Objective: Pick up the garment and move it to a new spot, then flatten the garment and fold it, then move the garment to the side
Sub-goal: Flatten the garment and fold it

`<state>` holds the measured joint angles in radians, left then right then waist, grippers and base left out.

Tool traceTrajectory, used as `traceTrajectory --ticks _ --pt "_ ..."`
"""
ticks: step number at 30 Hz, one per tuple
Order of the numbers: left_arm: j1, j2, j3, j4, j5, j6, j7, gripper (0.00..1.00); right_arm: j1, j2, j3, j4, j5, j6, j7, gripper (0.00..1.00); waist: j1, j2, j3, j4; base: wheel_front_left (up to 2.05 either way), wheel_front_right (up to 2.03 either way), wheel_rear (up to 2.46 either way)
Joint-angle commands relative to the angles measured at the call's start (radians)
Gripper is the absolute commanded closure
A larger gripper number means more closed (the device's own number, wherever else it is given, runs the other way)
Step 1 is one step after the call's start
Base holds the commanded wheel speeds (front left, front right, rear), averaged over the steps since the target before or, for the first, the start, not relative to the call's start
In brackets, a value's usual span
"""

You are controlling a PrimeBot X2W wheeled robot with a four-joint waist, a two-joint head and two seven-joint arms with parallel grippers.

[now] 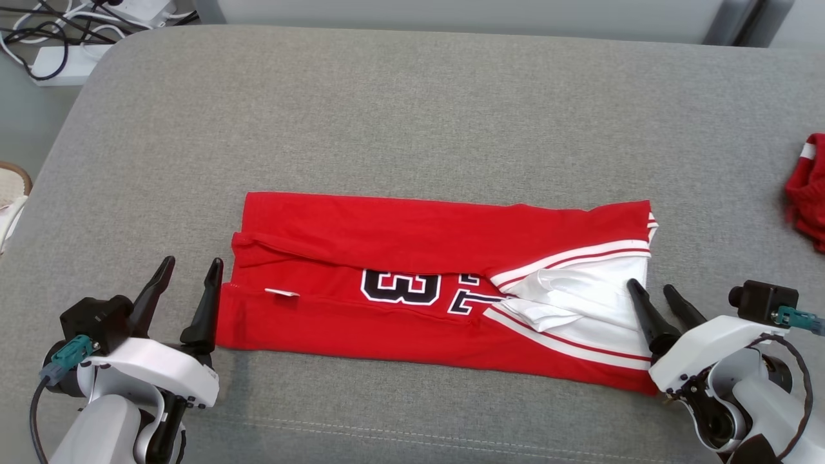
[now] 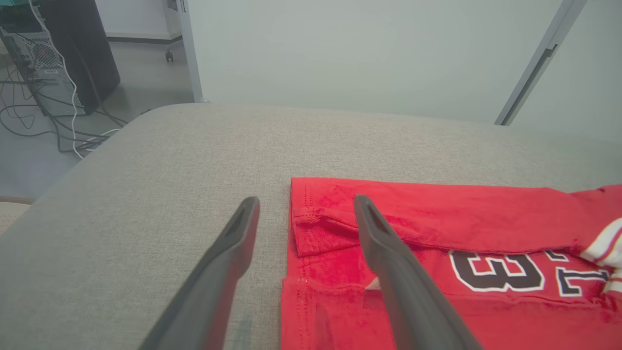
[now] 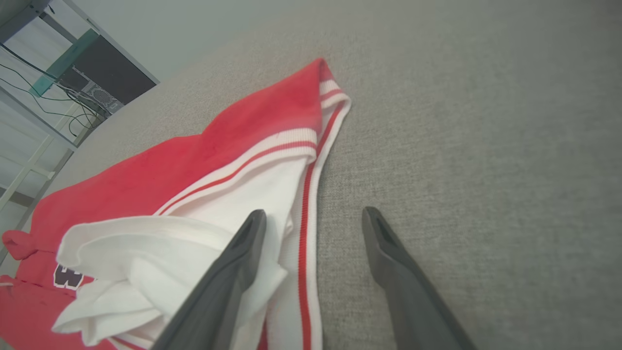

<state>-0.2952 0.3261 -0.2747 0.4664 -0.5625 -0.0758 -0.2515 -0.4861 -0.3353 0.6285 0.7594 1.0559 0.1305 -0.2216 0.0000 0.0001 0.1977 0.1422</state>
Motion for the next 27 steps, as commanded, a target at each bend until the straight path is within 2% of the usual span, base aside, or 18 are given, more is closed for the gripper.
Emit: traceTrajectory --ticks 1,12,20,27 --pt "-0.017 0.025 0.054 -0.021 0.023 -0.011 -0.01 0.0 -0.002 0.005 0.011 -0.002 0.009 0.0 0.008 0.0 0.0 -0.0001 0.006 0.012 0.0 0.0 0.0" --pt "-0.012 -0.026 0.107 -0.002 0.087 -0.044 -0.01 0.0 -0.024 0.014 0.035 0.049 0.042 0.0 0.093 0.0 0.0 -0.0001 0.012 0.032 0.0 0.0 0.0" --pt "-0.014 -0.047 0.104 0.019 0.103 -0.053 -0.01 0.0 -0.062 0.019 0.049 0.098 0.04 0.0 0.223 0.0 0.0 -0.0001 0.01 0.04 0.0 0.0 0.0" --pt "-0.009 -0.05 0.093 0.018 0.105 -0.054 -0.01 0.0 -0.067 0.023 0.029 0.139 0.028 0.0 0.254 0.0 0.0 -0.0001 0.007 0.04 0.0 0.0 0.0"
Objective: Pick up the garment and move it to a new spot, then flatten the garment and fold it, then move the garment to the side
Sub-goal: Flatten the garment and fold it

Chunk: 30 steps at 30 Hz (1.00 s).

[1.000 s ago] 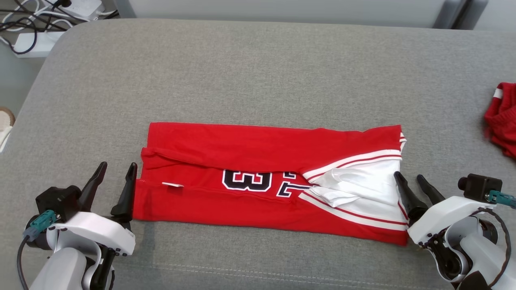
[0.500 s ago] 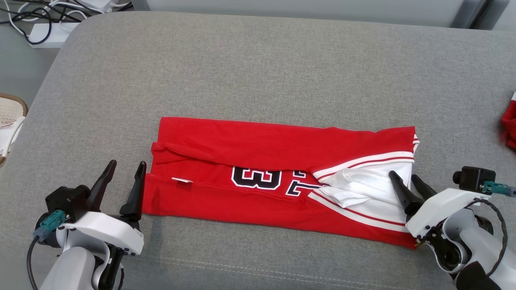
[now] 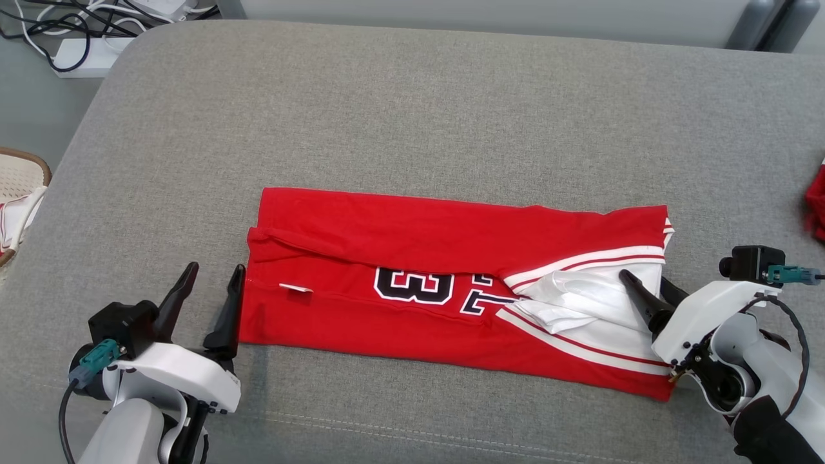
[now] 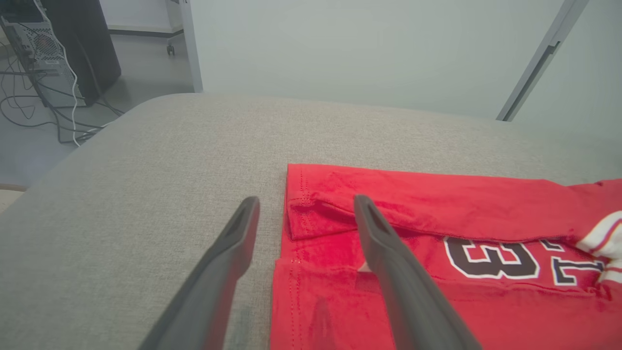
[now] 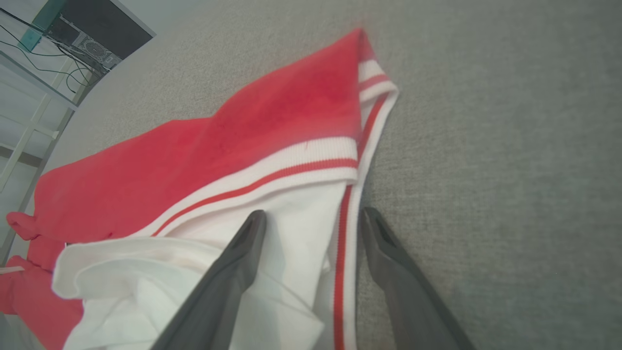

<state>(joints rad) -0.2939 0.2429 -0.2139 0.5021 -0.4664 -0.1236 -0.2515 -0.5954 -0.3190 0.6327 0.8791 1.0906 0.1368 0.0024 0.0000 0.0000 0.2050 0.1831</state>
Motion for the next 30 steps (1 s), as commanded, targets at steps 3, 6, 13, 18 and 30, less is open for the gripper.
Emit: traceTrajectory --ticks 3,6,13,18,30 --pt "0.0 0.037 0.02 -0.022 0.003 -0.007 -0.01 0.0 0.055 0.005 0.018 0.018 -0.01 -0.006 0.041 0.0 0.0 0.0 -0.005 -0.006 0.0 0.0 0.0" --pt "0.01 0.04 0.007 -0.027 -0.003 -0.007 -0.01 0.0 0.067 0.004 0.011 0.002 -0.015 -0.006 0.061 0.0 0.0 0.0 -0.012 -0.016 0.0 0.0 0.0" --pt "0.004 0.036 -0.022 -0.023 -0.011 -0.007 -0.01 0.0 0.083 0.016 0.017 -0.039 -0.03 -0.006 0.125 0.0 0.0 0.0 -0.012 -0.015 0.0 0.0 0.0" --pt "0.001 0.038 -0.034 -0.017 -0.02 -0.007 -0.01 0.0 0.092 0.018 0.012 -0.067 -0.04 -0.006 0.162 0.04 0.0 0.0 -0.012 -0.009 0.0 0.0 0.0" --pt "-0.008 0.037 -0.045 -0.015 -0.038 -0.007 -0.01 0.0 0.085 0.02 -0.04 -0.096 -0.077 -0.006 0.164 1.0 0.0 0.0 0.0 -0.003 0.0 0.0 0.0"
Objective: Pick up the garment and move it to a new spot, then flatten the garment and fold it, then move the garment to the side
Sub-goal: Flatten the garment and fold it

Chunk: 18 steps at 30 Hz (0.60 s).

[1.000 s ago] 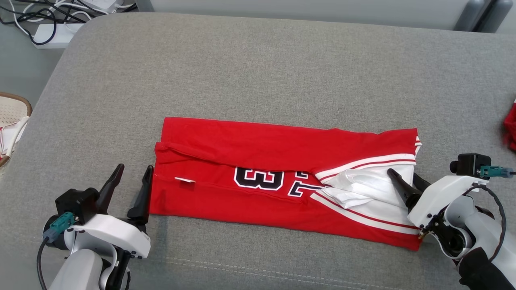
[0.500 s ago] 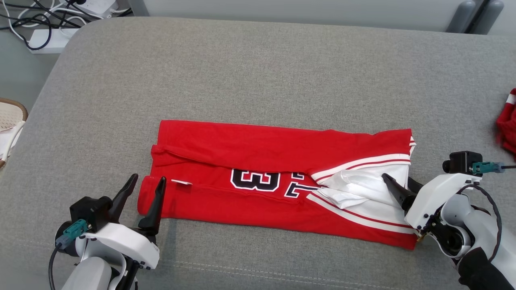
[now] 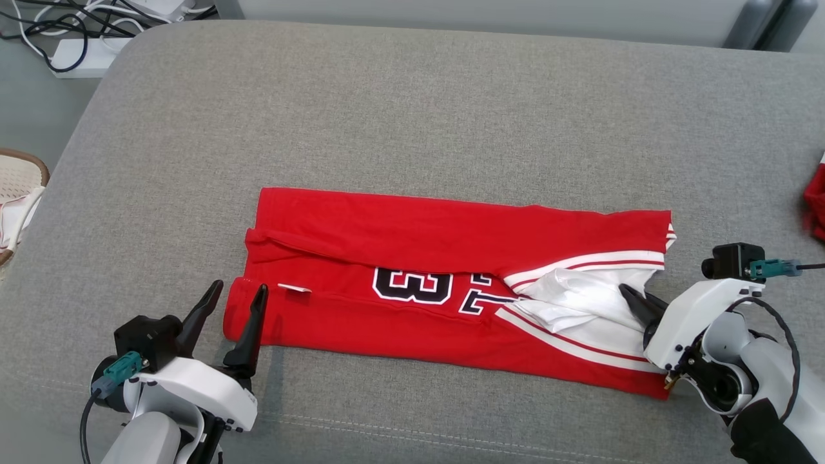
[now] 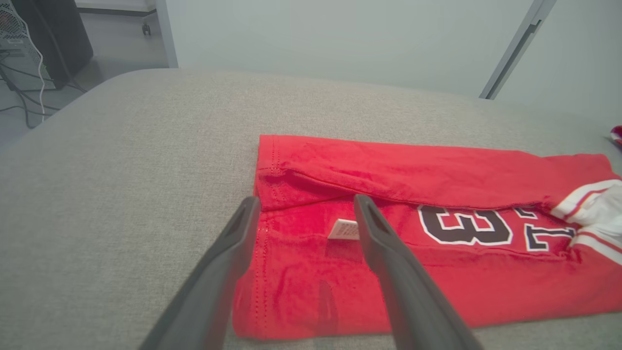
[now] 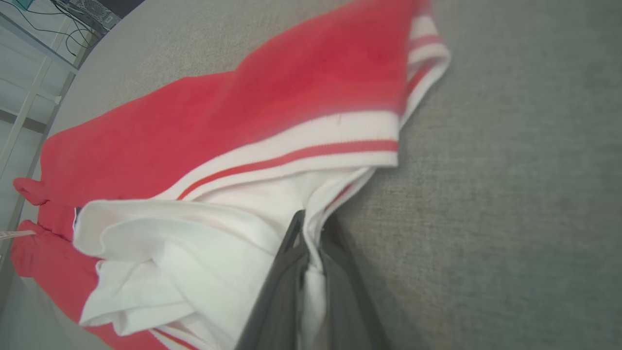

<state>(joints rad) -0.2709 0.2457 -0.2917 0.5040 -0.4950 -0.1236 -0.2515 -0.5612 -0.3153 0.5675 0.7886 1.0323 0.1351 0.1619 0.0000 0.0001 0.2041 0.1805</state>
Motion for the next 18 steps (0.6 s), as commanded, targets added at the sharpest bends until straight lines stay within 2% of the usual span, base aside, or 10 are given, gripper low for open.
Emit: traceTrajectory --ticks 1,18 --pt "-0.032 0.034 0.033 -0.018 -0.01 -0.007 -0.01 0.0 0.048 0.013 0.016 -0.007 -0.023 -0.004 -0.008 1.0 0.0 -0.0001 0.003 -0.001 0.0 0.0 0.0" --pt "-0.03 0.034 0.041 -0.041 -0.002 -0.007 -0.01 0.0 0.074 -0.062 -0.102 -0.021 -0.024 -0.004 -0.059 1.0 0.0 -0.0001 -0.008 -0.053 0.0 0.0 0.0"
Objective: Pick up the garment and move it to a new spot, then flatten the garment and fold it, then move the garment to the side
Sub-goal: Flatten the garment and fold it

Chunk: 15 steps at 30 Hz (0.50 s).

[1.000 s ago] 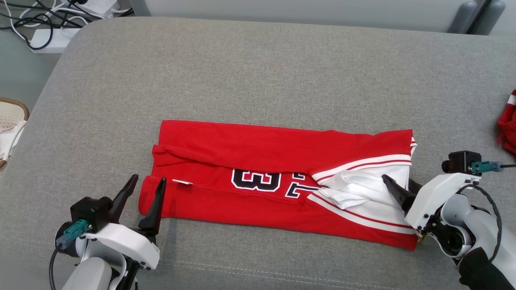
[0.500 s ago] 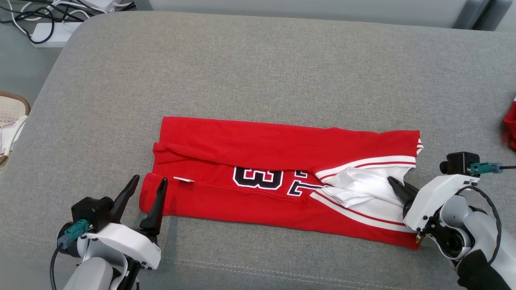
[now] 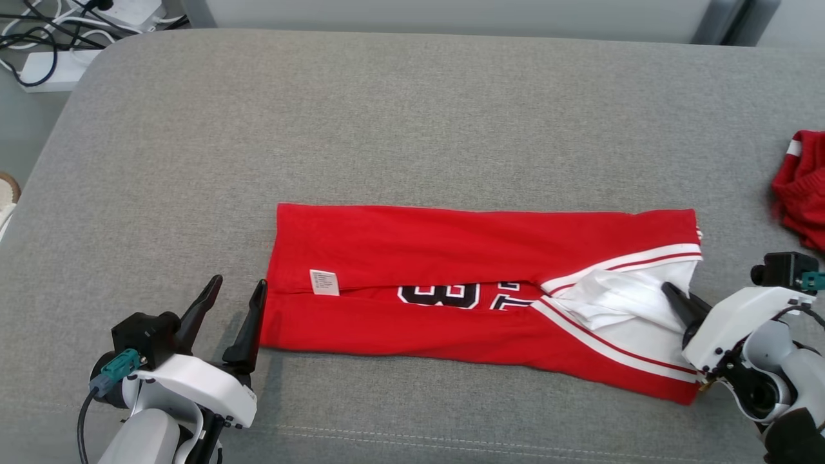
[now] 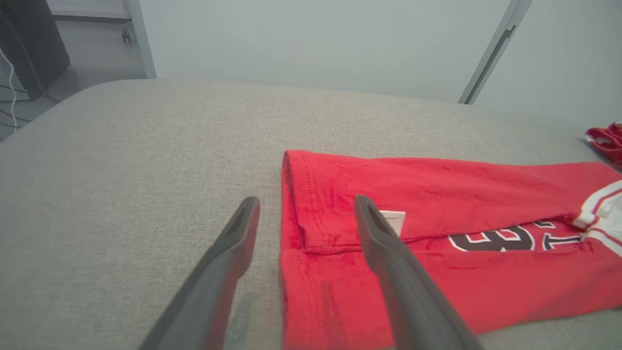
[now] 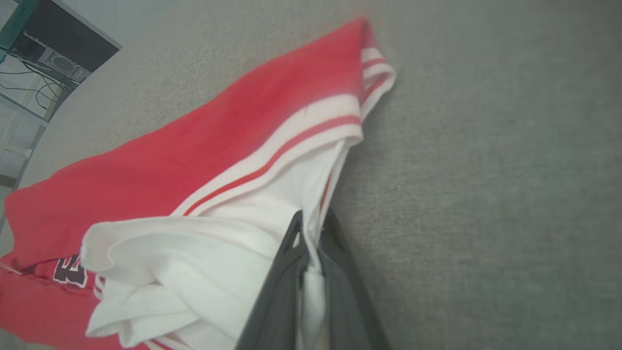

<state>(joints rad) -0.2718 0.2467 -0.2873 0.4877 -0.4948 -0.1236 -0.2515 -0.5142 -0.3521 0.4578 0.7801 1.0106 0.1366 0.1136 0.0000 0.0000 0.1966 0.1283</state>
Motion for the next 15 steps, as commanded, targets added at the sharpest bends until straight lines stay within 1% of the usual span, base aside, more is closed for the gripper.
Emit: traceTrajectory --ticks 1,5,12,15 --pt "-0.03 0.033 0.036 -0.025 -0.002 -0.007 -0.01 0.0 0.027 -0.029 0.002 -0.012 -0.002 -0.006 -0.009 1.0 0.0 0.0 0.0 -0.005 0.0 0.0 0.0" --pt "-0.035 0.032 0.032 -0.03 0.001 -0.007 -0.01 0.0 0.024 -0.058 -0.024 -0.006 -0.009 -0.006 -0.01 1.0 0.0 0.0 0.003 -0.018 0.0 0.0 0.0" --pt "-0.038 0.027 0.025 -0.037 0.003 -0.007 -0.01 0.0 0.003 -0.13 -0.068 0.014 -0.037 -0.006 -0.008 1.0 0.0 0.0 0.015 -0.023 0.0 0.0 0.0" --pt "-0.036 0.024 0.023 -0.039 0.003 -0.007 -0.01 0.0 -0.003 -0.135 -0.066 -0.035 -0.043 -0.006 0.003 1.0 0.0 0.0 0.019 -0.021 0.0 0.0 0.0"
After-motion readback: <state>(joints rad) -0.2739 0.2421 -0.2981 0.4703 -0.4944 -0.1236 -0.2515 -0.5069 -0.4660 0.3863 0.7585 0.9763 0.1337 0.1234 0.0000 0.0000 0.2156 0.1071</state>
